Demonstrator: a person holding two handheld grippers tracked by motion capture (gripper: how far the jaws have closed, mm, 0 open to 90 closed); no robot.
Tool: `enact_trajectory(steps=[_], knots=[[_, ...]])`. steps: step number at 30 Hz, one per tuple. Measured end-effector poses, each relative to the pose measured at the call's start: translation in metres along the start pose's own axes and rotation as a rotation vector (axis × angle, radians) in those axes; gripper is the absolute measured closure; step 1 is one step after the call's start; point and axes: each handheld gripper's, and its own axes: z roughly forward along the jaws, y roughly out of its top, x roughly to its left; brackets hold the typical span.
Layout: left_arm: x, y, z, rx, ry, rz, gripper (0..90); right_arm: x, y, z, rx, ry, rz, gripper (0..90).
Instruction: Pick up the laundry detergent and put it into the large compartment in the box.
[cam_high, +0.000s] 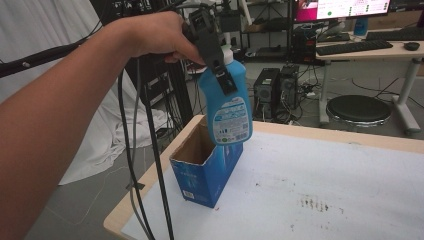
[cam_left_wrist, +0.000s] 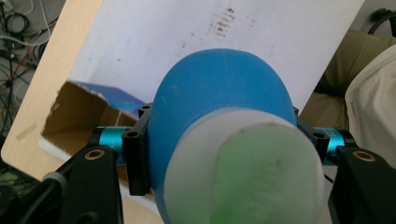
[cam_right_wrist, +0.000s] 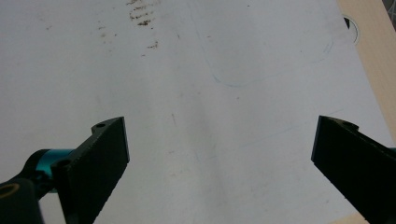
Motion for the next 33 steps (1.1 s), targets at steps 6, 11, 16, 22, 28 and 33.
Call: enact_trajectory(steps=[6,11,16,22,28,33], knots=[[0.015,-0.022,-0.009,0.004,0.003,-0.042,37.8,-0.002,-0.001,0.002,0.003,0.0,0.0,3.2],[0.027,-0.04,-0.011,0.011,0.033,-0.06,37.8,-0.004,-0.001,0.003,0.007,0.002,0.004,3.1],[0.037,-0.056,-0.003,0.031,0.056,-0.068,37.9,-0.004,0.0,0.004,0.009,0.004,0.005,3.2],[0.05,-0.074,0.016,0.036,0.069,-0.098,37.9,-0.004,0.0,0.005,0.014,0.002,0.01,3.2],[0.058,-0.082,0.035,0.035,0.058,-0.089,37.9,-0.005,-0.001,0.007,0.026,0.002,0.017,3.2],[0.062,-0.084,0.051,0.05,0.05,-0.086,37.9,-0.006,-0.001,0.008,0.031,0.002,0.02,3.2]])
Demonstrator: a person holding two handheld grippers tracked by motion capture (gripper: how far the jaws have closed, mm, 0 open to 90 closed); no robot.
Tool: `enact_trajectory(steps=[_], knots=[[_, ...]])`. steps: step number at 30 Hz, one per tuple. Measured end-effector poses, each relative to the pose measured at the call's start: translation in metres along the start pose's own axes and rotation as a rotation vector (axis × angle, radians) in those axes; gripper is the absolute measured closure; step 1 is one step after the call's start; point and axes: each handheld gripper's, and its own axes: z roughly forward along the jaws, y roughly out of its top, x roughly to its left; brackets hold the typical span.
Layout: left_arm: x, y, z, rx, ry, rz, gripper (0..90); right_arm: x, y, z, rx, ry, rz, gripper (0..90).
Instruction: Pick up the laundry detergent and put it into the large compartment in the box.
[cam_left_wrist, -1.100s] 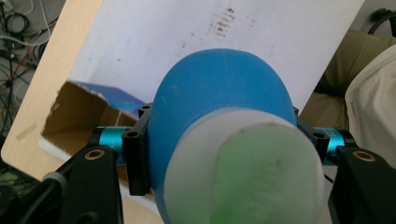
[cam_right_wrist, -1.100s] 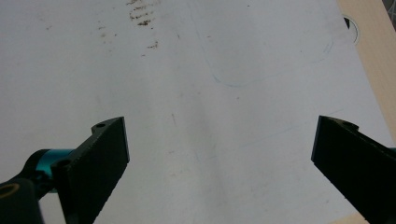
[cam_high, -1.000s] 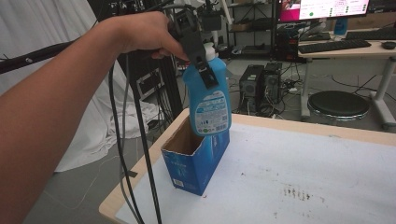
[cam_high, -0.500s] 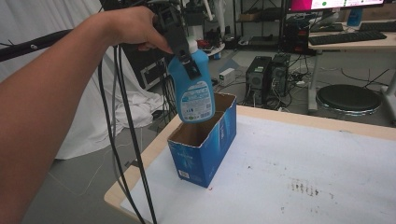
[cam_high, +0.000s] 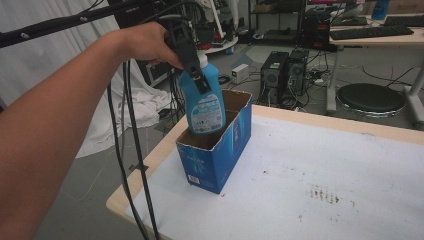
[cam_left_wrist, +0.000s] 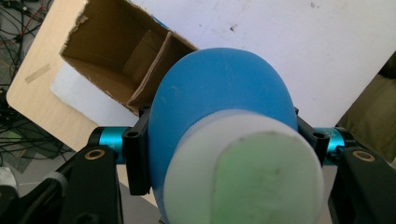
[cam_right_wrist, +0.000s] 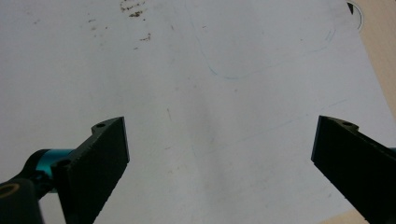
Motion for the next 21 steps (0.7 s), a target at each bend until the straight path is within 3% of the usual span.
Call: enact_trajectory(steps=[14,21], knots=[[0.006,-0.006,0.068,0.026,-0.023,0.025,37.9,-0.001,0.001,0.004,0.017,0.002,0.002,3.2],[0.008,-0.013,0.101,0.044,-0.025,0.014,37.9,0.0,0.001,0.004,0.028,0.001,0.003,3.2]])
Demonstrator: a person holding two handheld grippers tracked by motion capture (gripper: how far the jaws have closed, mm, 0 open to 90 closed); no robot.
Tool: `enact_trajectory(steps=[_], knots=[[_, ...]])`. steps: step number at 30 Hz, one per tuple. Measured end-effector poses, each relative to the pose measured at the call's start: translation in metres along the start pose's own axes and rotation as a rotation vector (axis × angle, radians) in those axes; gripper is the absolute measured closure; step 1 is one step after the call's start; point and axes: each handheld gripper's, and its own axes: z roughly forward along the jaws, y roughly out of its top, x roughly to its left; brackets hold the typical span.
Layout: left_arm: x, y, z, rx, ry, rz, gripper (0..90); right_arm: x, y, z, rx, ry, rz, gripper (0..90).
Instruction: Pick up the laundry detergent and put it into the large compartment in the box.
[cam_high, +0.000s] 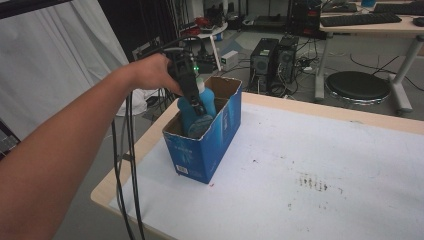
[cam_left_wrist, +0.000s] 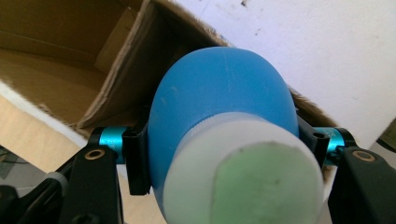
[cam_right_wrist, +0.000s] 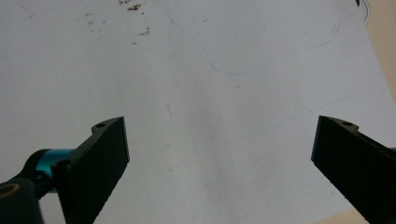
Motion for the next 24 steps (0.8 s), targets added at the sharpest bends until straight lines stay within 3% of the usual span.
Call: enact_trajectory(steps=[15,24], knots=[[0.001,-0.002,0.034,0.047,-0.014,0.024,37.9,0.0,-0.002,0.004,0.008,0.006,0.002,3.2],[0.0,-0.004,0.045,0.063,-0.024,0.011,37.8,0.0,-0.003,0.003,0.004,0.005,0.01,3.2]])
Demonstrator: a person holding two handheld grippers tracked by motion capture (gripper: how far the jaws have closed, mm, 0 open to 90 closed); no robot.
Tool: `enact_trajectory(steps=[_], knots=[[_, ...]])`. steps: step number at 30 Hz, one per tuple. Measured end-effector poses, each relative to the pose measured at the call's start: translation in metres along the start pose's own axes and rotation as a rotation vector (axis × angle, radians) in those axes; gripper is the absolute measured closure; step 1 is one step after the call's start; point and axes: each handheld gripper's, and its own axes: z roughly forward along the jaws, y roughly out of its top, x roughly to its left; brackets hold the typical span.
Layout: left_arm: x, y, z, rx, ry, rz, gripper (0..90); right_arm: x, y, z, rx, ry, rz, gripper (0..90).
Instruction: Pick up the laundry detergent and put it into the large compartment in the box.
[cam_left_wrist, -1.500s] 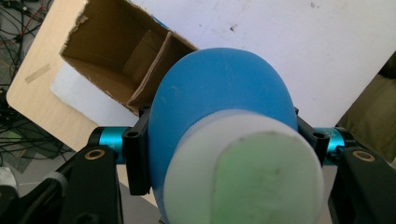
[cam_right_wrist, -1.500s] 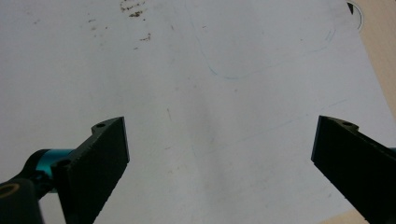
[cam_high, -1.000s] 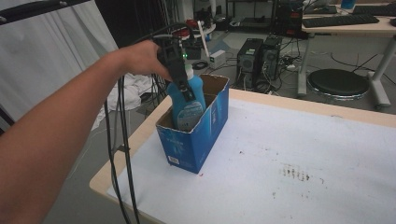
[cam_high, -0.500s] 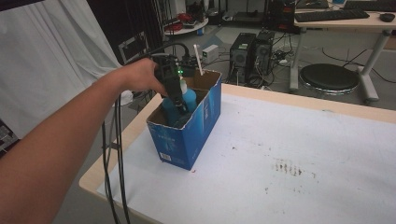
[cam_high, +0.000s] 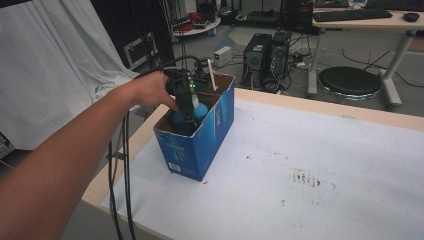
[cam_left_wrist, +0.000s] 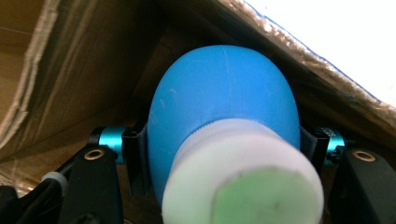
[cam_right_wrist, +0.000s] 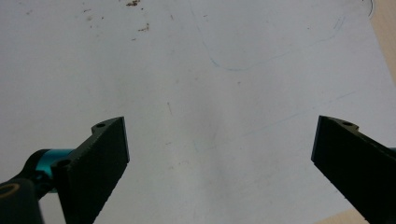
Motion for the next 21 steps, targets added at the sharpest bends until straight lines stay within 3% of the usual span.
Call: enact_trajectory(steps=[7,16,21], knots=[[-0.001,-0.001,-0.003,-0.006,-0.003,-0.01,34.9,0.0,0.002,0.001,-0.009,-0.001,-0.003,3.2],[-0.001,-0.008,-0.03,-0.064,0.027,-0.035,25.6,0.001,0.002,-0.001,-0.011,-0.002,-0.008,3.2],[-0.007,-0.006,-0.048,-0.091,0.047,-0.012,25.4,0.002,0.002,-0.003,-0.015,-0.007,-0.003,3.2]])
